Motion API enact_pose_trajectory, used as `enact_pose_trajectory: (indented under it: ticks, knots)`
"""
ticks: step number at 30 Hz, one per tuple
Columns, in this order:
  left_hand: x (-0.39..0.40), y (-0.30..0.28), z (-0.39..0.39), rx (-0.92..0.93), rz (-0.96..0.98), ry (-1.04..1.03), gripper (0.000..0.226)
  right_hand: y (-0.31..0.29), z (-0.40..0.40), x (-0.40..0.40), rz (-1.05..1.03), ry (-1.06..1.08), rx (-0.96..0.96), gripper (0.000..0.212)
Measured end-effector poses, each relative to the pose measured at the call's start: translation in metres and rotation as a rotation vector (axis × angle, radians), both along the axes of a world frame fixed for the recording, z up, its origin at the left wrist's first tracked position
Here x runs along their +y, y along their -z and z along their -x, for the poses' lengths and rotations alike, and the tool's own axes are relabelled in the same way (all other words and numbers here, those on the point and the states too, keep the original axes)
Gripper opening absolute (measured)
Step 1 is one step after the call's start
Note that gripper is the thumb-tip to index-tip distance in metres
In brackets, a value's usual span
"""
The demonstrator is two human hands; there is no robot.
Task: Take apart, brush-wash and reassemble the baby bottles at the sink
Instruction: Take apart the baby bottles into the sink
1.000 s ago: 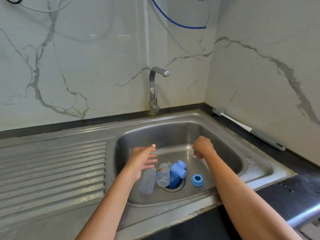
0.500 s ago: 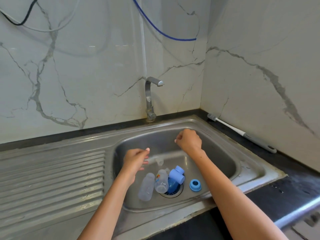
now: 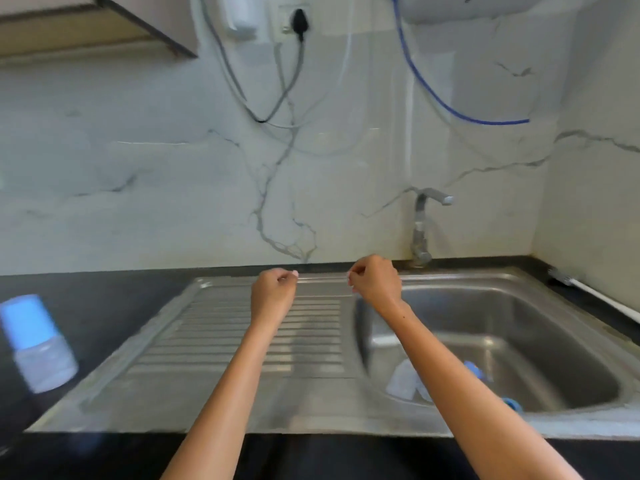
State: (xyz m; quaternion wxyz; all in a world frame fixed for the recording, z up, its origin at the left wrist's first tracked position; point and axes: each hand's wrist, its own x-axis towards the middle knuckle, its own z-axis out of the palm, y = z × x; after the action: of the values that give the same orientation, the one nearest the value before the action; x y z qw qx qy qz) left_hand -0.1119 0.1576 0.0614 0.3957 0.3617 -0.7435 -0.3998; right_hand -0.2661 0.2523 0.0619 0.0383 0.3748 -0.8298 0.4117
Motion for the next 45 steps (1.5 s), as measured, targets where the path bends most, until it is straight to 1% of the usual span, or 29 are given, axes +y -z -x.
enact_pose_trajectory:
  ticks: [3, 5, 7, 9, 11, 12, 13, 15, 17, 20, 22, 26, 29, 31, 34, 37, 41, 43, 45]
  knots:
    - [-0.024, -0.006, -0.066, -0.016, 0.080, -0.191, 0.029, -0.003, -0.051, -0.050, 0.049, -0.131, -0.013, 0.019]
    - [-0.035, -0.008, -0.115, -0.047, 0.111, -0.343, 0.026, -0.002, -0.091, -0.083, 0.040, -0.201, -0.009, 0.019]
    - [-0.047, -0.007, -0.164, -0.053, 0.124, -0.498, 0.025, 0.003, -0.134, -0.116, 0.011, -0.269, 0.009, 0.019]
    - [-0.058, 0.000, -0.205, -0.030, 0.099, -0.603, 0.024, 0.011, -0.175, -0.144, 0.012, -0.347, 0.027, 0.018]
    - [-0.068, 0.008, -0.238, 0.000, 0.075, -0.697, 0.023, 0.021, -0.218, -0.172, 0.049, -0.472, 0.036, 0.016]
    - [-0.072, 0.012, -0.252, -0.002, 0.078, -0.738, 0.023, 0.026, -0.239, -0.183, 0.067, -0.554, 0.034, 0.019]
    - [-0.074, 0.016, -0.262, -0.010, 0.086, -0.768, 0.023, 0.031, -0.256, -0.193, 0.079, -0.636, 0.041, 0.029]
    - [-0.080, 0.022, -0.278, -0.018, 0.095, -0.805, 0.021, 0.037, -0.290, -0.210, 0.082, -0.771, 0.113, 0.056]
    - [-0.083, 0.028, -0.287, -0.020, 0.096, -0.824, 0.022, 0.040, -0.314, -0.221, 0.077, -0.817, 0.200, 0.077]
    - [-0.088, 0.038, -0.294, -0.025, 0.101, -0.834, 0.022, 0.039, -0.332, -0.233, 0.093, -0.828, 0.328, 0.093]
    - [-0.092, 0.044, -0.295, -0.027, 0.088, -0.834, 0.022, 0.037, -0.338, -0.240, 0.087, -0.855, 0.418, 0.094]
    - [-0.096, 0.053, -0.295, -0.032, 0.066, -0.827, 0.021, 0.033, -0.345, -0.246, 0.038, -0.883, 0.542, 0.080]
    - [-0.097, 0.055, -0.294, -0.032, 0.048, -0.836, 0.018, 0.026, -0.350, -0.246, 0.048, -0.856, 0.534, 0.068]
    - [-0.097, 0.056, -0.294, -0.030, 0.038, -0.840, 0.018, 0.020, -0.354, -0.245, 0.100, -0.796, 0.520, 0.060]
    - [-0.097, 0.057, -0.294, -0.030, 0.022, -0.832, 0.019, 0.014, -0.353, -0.240, 0.208, -0.743, 0.487, 0.058]
    - [-0.093, 0.055, -0.287, -0.013, 0.006, -0.816, 0.019, 0.014, -0.335, -0.228, 0.217, -0.789, 0.392, 0.050]
    - [-0.081, 0.054, -0.257, -0.018, 0.010, -0.741, 0.018, 0.021, -0.281, -0.199, 0.307, -0.815, 0.160, 0.045]
    - [-0.075, 0.055, -0.231, -0.016, 0.014, -0.677, 0.018, 0.022, -0.241, -0.176, 0.358, -0.768, 0.065, 0.044]
    - [-0.066, 0.057, -0.196, -0.016, 0.027, -0.591, 0.018, 0.024, -0.194, -0.146, 0.401, -0.677, 0.001, 0.044]
